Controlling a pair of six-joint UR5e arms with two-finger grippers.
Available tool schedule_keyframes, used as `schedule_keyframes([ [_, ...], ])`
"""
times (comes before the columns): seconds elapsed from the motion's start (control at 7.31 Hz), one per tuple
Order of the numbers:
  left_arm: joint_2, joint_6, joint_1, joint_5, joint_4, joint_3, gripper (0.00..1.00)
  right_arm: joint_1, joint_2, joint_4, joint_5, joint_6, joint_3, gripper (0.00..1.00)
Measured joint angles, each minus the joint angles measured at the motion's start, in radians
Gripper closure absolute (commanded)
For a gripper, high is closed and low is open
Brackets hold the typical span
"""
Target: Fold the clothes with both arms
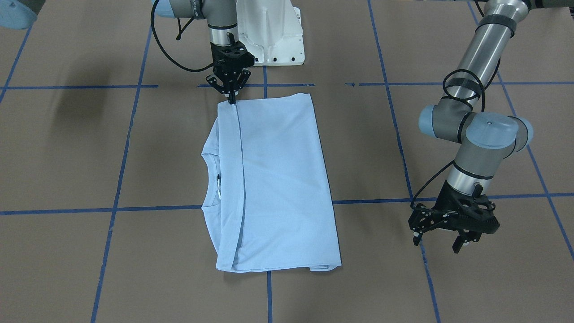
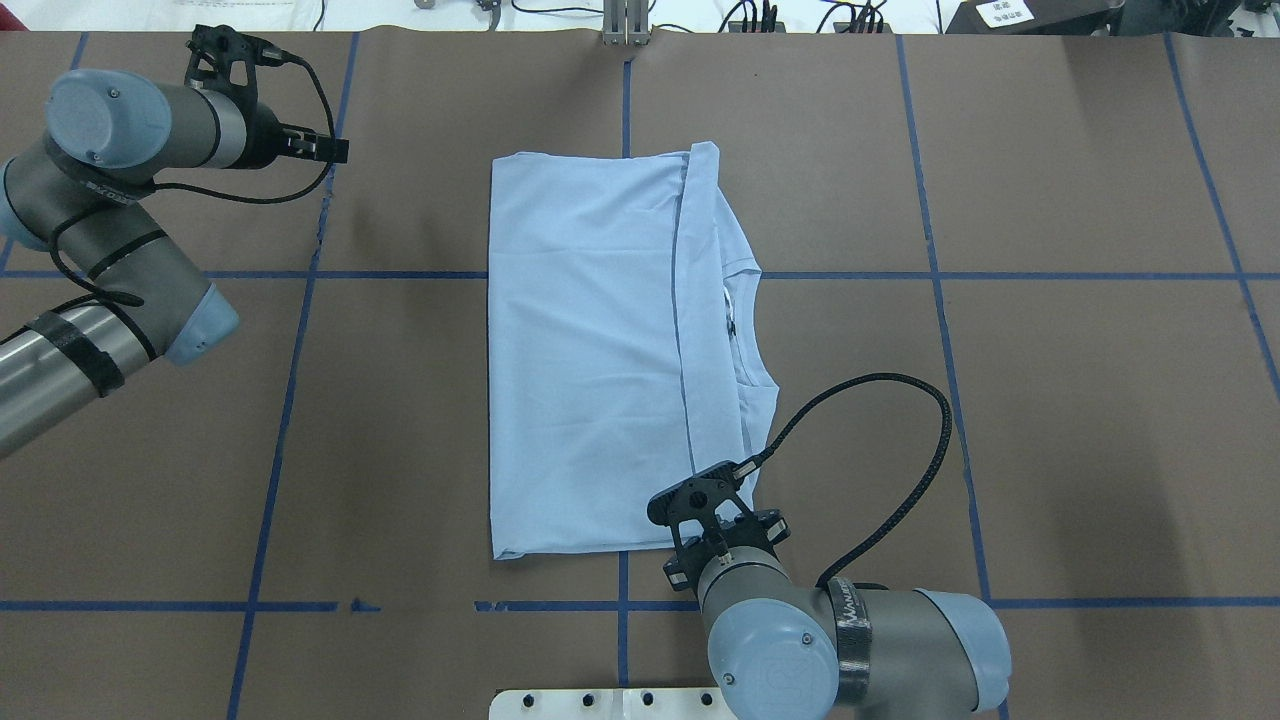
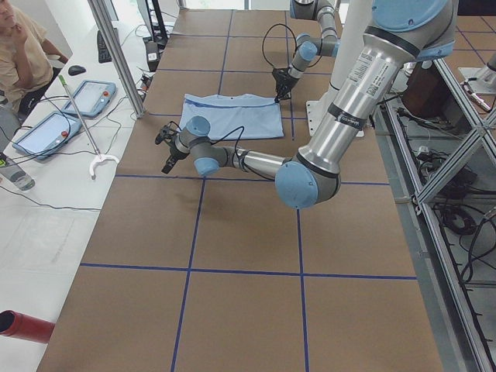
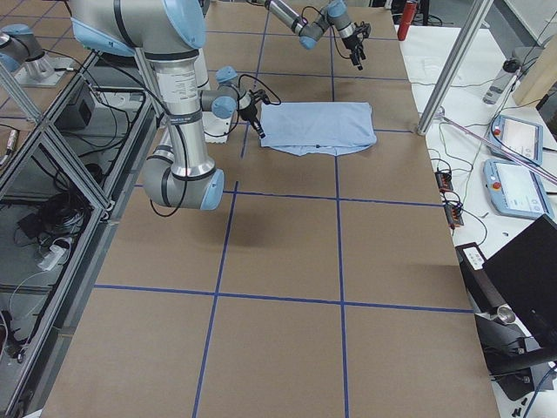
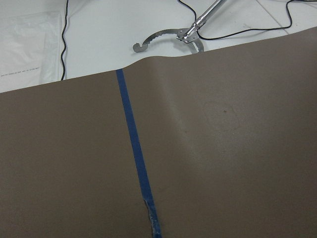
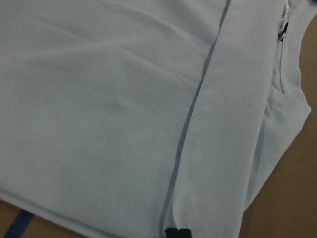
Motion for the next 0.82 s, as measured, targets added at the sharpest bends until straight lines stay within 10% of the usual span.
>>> schedule_keyframes([
  [0.82,0.000,-0.049,0.008,0.000,0.000,-0.004,0.00,0.025,-0.104,0.001,-0.001,0.255,0.085,1.00],
])
